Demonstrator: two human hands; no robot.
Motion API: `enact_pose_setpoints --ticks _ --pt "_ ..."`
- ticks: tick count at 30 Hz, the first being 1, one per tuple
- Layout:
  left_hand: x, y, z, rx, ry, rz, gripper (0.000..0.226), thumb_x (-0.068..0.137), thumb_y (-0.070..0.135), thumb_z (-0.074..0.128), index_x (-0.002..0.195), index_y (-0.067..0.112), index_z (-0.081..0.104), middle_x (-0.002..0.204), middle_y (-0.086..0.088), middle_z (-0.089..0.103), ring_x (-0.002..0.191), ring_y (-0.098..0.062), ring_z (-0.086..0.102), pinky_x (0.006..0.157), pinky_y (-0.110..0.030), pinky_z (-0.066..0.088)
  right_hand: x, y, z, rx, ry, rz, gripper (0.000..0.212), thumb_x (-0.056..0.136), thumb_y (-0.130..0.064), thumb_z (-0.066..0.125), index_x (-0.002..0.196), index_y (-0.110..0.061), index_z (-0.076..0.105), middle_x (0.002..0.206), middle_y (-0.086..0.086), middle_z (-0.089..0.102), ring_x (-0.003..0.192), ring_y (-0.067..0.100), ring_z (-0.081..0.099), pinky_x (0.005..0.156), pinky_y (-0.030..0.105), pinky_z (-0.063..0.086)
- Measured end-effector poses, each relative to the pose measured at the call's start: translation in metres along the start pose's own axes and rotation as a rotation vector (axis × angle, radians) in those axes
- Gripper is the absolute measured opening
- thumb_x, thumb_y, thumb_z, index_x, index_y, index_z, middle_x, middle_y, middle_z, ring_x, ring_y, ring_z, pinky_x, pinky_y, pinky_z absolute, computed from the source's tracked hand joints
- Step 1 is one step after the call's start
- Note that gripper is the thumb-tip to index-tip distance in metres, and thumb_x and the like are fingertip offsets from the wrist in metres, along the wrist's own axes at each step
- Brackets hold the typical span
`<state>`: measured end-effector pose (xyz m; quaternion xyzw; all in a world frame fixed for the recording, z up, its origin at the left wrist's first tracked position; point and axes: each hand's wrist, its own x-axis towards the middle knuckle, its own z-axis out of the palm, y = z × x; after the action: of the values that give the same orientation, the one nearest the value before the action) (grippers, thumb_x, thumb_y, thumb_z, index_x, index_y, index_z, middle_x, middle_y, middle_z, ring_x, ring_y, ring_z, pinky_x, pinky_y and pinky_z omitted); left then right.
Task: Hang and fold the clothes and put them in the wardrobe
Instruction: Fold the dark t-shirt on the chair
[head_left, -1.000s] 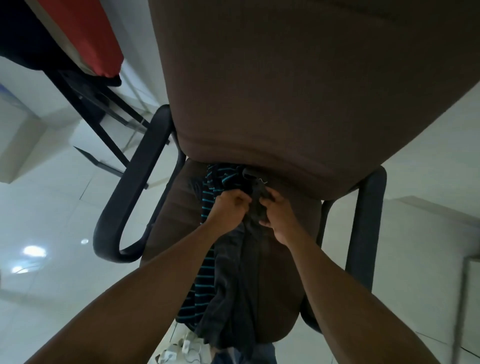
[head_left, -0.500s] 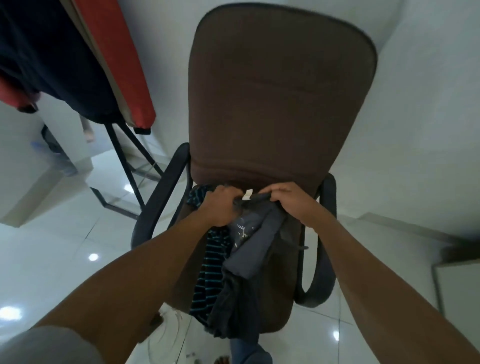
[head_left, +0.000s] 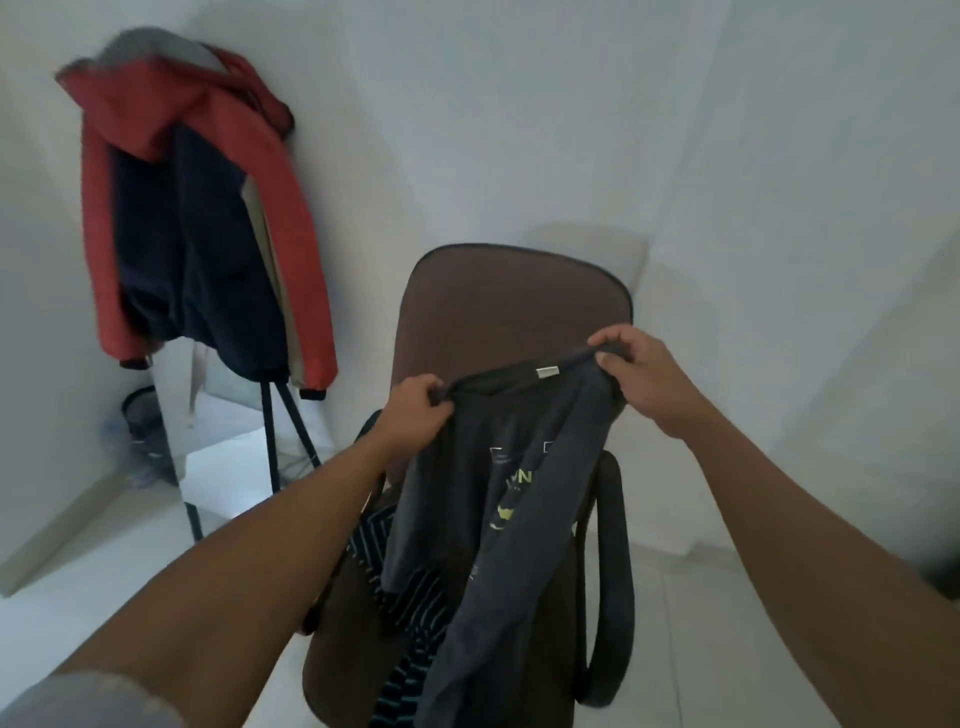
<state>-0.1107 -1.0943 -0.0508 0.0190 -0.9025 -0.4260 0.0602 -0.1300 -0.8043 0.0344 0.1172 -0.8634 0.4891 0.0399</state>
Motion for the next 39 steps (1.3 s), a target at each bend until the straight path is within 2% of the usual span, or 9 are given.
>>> enact_pose_setpoints --ticks 4,7,11,14,20,25,30,34,39 --pt "0.009 0.060 -0.034 -0.363 0.131 0.037 0.006 0.090 0.013 0.070 0.086 0.013 0.066 0.078 0.000 0.067 0.076 -0.016 0.061 0.068 -0.027 0.049 -0.005 -0.034 -0.047 -0.097 0.125 -0.145 0.015 0.098 -0.013 0.058 0.111 -0.020 0.062 0.106 0.002 0.067 0.101 0.021 0.064 0.086 0.032 0.050" --pt "0.008 0.110 -0.067 -0.476 0.135 0.132 0.015 0.089 0.007 0.073 0.079 0.015 0.064 0.065 0.008 0.066 0.063 -0.003 0.063 0.057 -0.015 0.049 -0.011 -0.061 -0.084 -0.191 0.169 -0.222 0.012 0.093 -0.021 0.068 0.104 -0.020 0.065 0.095 0.000 0.069 0.093 0.020 0.066 0.079 0.026 0.048" --pt "0.004 0.169 -0.118 -0.466 0.105 0.257 0.020 0.083 0.015 0.079 0.070 0.017 0.064 0.064 0.007 0.064 0.067 -0.009 0.061 0.065 -0.024 0.050 -0.024 -0.105 -0.133 -0.252 0.158 -0.236 0.032 0.078 -0.037 0.082 0.102 -0.026 0.065 0.093 -0.010 0.066 0.087 0.008 0.063 0.070 0.018 0.045" --pt "-0.001 0.214 -0.153 -0.431 0.097 0.317 0.025 0.079 0.015 0.082 0.063 0.021 0.064 0.066 0.002 0.063 0.071 -0.015 0.061 0.066 -0.027 0.051 -0.033 -0.135 -0.173 -0.325 -0.009 -0.216 0.048 0.071 -0.027 0.089 0.111 -0.026 0.061 0.099 -0.005 0.068 0.088 0.011 0.067 0.074 0.023 0.056" --pt "-0.036 0.293 -0.201 -0.379 0.048 0.404 0.026 0.064 0.006 0.088 0.072 0.008 0.063 0.070 -0.008 0.068 0.067 -0.019 0.066 0.062 -0.028 0.056 -0.041 -0.179 -0.235 -0.114 0.146 -0.272 0.018 0.080 -0.018 0.082 0.092 -0.009 0.073 0.090 0.008 0.075 0.083 0.020 0.072 0.077 0.031 0.060" --pt "-0.069 0.340 -0.231 -0.392 -0.088 0.389 0.024 0.066 0.022 0.088 0.077 0.008 0.072 0.078 -0.011 0.073 0.069 -0.018 0.069 0.063 -0.026 0.057 -0.059 -0.208 -0.270 0.210 0.082 -0.318 0.017 0.094 -0.013 0.065 0.108 -0.011 0.074 0.106 0.008 0.075 0.096 0.019 0.071 0.082 0.032 0.056" --pt "-0.091 0.369 -0.245 -0.442 -0.032 0.413 0.014 0.084 0.015 0.074 0.076 0.009 0.064 0.072 -0.004 0.071 0.064 -0.014 0.067 0.057 -0.022 0.055 -0.076 -0.226 -0.286 0.071 0.181 -0.379 0.012 0.093 -0.025 0.067 0.096 -0.019 0.076 0.092 -0.002 0.077 0.078 0.004 0.072 0.071 0.017 0.057" --pt "-0.103 0.378 -0.245 -0.379 0.041 0.438 0.026 0.089 0.017 0.071 0.070 0.014 0.053 0.061 0.003 0.065 0.055 -0.008 0.061 0.049 -0.018 0.049 -0.086 -0.233 -0.296 0.040 0.123 -0.372 0.016 0.085 -0.024 0.077 0.090 -0.009 0.074 0.089 0.005 0.076 0.078 0.015 0.071 0.071 0.024 0.056" --pt "-0.113 0.381 -0.247 -0.353 0.025 0.474 0.051 0.076 0.016 0.080 0.062 0.022 0.031 0.056 0.005 0.042 0.050 -0.007 0.045 0.048 -0.017 0.039 -0.093 -0.234 -0.303 0.150 0.044 -0.409 0.013 0.093 -0.014 0.066 0.099 -0.007 0.075 0.104 0.016 0.074 0.092 0.023 0.069 0.087 0.038 0.054"
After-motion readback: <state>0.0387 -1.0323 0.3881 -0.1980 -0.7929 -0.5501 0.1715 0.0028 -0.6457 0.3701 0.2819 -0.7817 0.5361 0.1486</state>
